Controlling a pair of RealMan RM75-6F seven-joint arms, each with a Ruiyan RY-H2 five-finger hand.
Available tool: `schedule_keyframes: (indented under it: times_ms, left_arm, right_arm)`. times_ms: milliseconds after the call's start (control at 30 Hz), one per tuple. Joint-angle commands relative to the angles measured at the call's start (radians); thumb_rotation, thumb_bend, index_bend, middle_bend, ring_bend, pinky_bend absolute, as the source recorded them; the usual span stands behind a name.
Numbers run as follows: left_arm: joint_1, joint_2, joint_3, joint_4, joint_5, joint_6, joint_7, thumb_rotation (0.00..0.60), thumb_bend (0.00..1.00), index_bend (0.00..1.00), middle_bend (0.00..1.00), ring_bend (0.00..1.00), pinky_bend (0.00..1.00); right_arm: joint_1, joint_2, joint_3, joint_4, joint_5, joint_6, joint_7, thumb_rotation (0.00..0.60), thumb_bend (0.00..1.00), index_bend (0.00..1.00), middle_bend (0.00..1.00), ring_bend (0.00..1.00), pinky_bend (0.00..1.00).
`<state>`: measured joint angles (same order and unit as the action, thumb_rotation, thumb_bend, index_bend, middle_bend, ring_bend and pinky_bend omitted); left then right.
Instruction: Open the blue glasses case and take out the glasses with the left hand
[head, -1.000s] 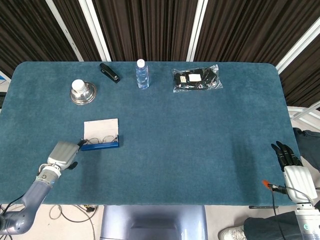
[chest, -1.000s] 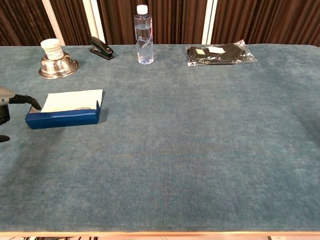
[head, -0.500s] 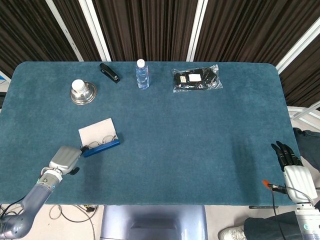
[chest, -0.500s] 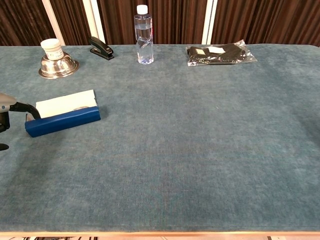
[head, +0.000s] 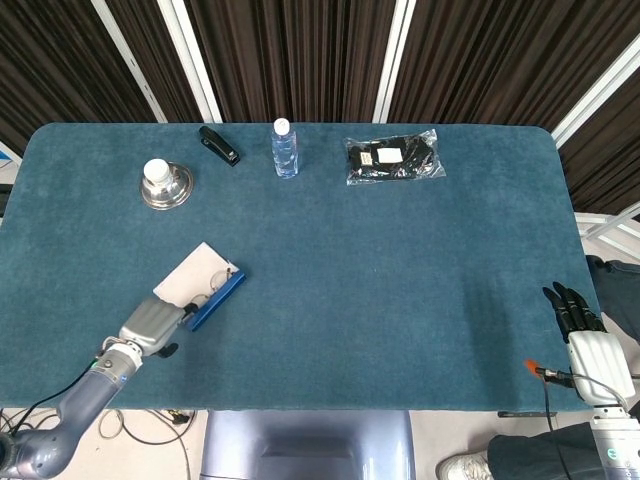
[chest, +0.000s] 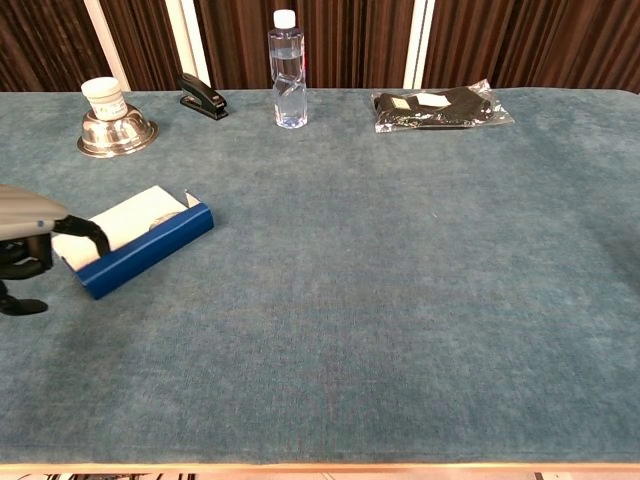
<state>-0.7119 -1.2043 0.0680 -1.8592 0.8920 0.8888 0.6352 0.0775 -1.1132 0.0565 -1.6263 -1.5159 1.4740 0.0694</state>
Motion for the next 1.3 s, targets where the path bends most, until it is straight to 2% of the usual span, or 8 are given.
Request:
schedule_keyframes:
  times_ms: [33,600,700,933,1300]
  left_arm:
    - [-0.015,-0.012,-0.006,-0.012,-0.005,-0.003,0.011,0.600,0.29,0.23,0.88,0.83,0.91]
    - [-0.079,-0.074,-0.035,-0.059,-0.027,0.024,0.048,0.600,0.28,0.21,0.88,0.83,0.91]
    - [-0.075,-0.071,-0.044,-0.065,0.001,0.041,0.028,0.600,0.25,0.20,0.88,0.83,0.91]
    - [-0.061,-0.082,-0.053,-0.011,0.116,0.068,-0.023,0.600,0.22,0.20,0.88,0.83,0.91]
    - [-0.117,-0.157,-0.088,0.091,0.086,0.026,0.007,0.600,0.22,0.20,0.87,0.83,0.91]
  right_arm:
    - [0.000,0.000,0.000,0.000,0.000,0.000,0.001,0.600,0.05,0.00,0.00,0.00,0.22]
    - [-0.002,0.000,-0.001,0.005,-0.001,0.001,0.009,0.600,0.05,0.00,0.00,0.00,0.23]
    - [-0.001,0.000,-0.001,0.004,0.000,0.000,0.009,0.600,0.05,0.00,0.00,0.00,0.23]
    - [0.001,0.001,0.000,0.001,0.001,-0.003,0.005,0.600,0.05,0.00,0.00,0.00,0.22]
    - [0.000,0.000,0.002,0.001,0.005,-0.002,0.006,0.600,0.05,0.00,0.00,0.00,0.23]
